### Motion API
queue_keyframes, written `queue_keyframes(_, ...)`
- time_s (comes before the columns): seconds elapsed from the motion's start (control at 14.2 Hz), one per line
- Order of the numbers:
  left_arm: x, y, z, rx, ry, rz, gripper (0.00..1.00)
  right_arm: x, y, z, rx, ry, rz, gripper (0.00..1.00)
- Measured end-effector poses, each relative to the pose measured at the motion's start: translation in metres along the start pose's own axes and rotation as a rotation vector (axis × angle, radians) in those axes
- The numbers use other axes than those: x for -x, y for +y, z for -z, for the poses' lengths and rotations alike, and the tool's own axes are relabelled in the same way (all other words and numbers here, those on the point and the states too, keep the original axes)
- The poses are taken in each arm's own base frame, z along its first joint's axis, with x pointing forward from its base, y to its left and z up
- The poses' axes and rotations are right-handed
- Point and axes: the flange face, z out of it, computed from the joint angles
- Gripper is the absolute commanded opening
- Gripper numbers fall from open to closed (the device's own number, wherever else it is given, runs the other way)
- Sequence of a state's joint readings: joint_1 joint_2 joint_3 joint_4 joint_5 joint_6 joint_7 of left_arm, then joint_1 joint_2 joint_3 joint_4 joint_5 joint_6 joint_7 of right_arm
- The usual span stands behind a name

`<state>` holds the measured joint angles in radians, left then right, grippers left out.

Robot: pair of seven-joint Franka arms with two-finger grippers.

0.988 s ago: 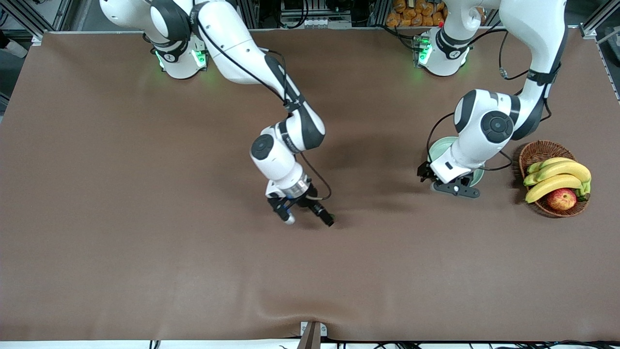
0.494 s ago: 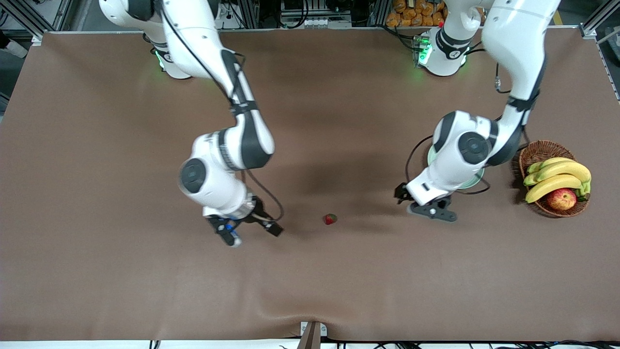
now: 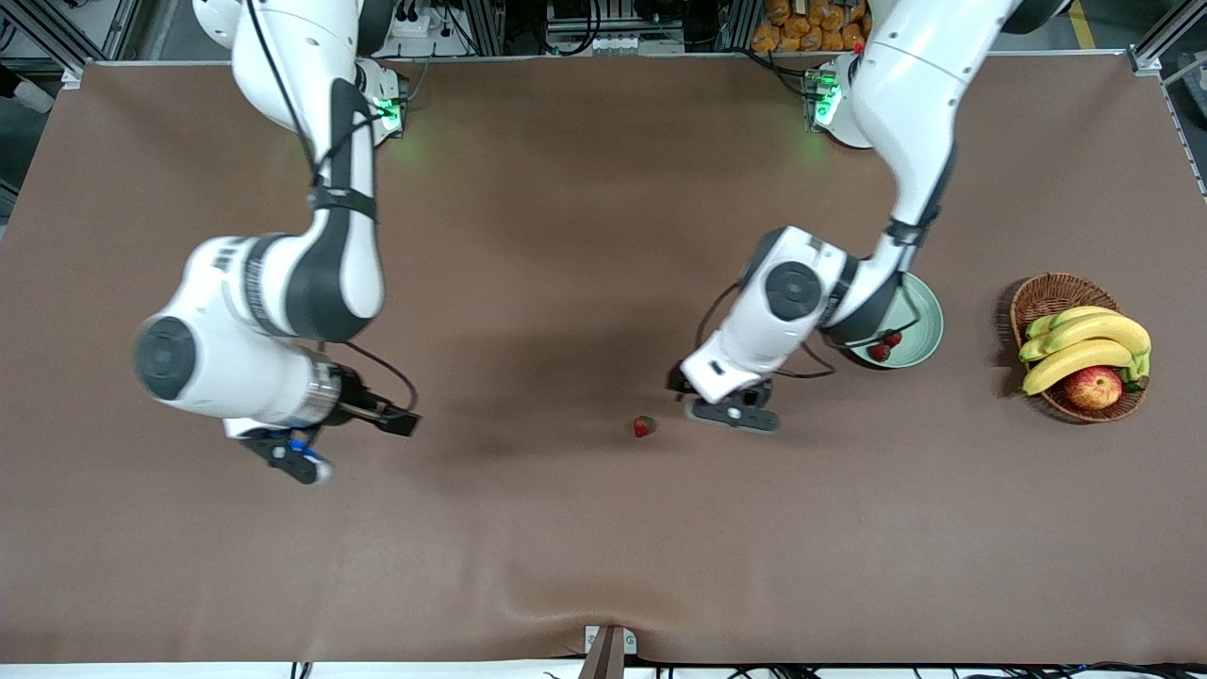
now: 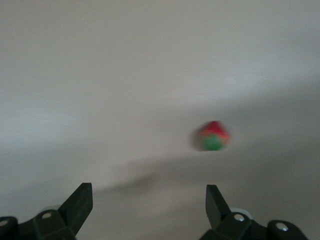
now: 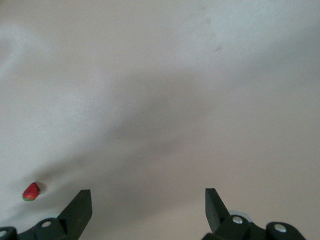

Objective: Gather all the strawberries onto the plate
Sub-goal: 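Grasp the third strawberry with the left gripper while the right arm withdraws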

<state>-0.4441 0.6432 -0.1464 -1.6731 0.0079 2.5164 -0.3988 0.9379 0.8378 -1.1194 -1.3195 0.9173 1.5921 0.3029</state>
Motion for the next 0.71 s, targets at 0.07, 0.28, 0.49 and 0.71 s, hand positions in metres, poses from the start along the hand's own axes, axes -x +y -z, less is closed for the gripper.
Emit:
queue_keyframes(0.07,0.003,0.02,-0.004,0.007,0.002,0.0,1.0,-0.003,0.008,0.008,0.005,0.003,0.008,1.0)
queue_keyframes(0.28,0.008,0.041,-0.024,0.001,0.009,-0.031,1.0,-0.013,0.028,0.02,0.008,0.004,0.03,1.0)
queue_keyframes(0.49,0.007,0.033,-0.042,-0.03,0.026,-0.066,1.0,-0.032,0.06,0.035,-0.006,0.004,0.044,1.0)
queue_keyframes(0.71,0.005,0.036,-0.041,-0.026,0.035,-0.046,0.98,-0.039,0.088,0.055,0.034,-0.003,0.08,1.0)
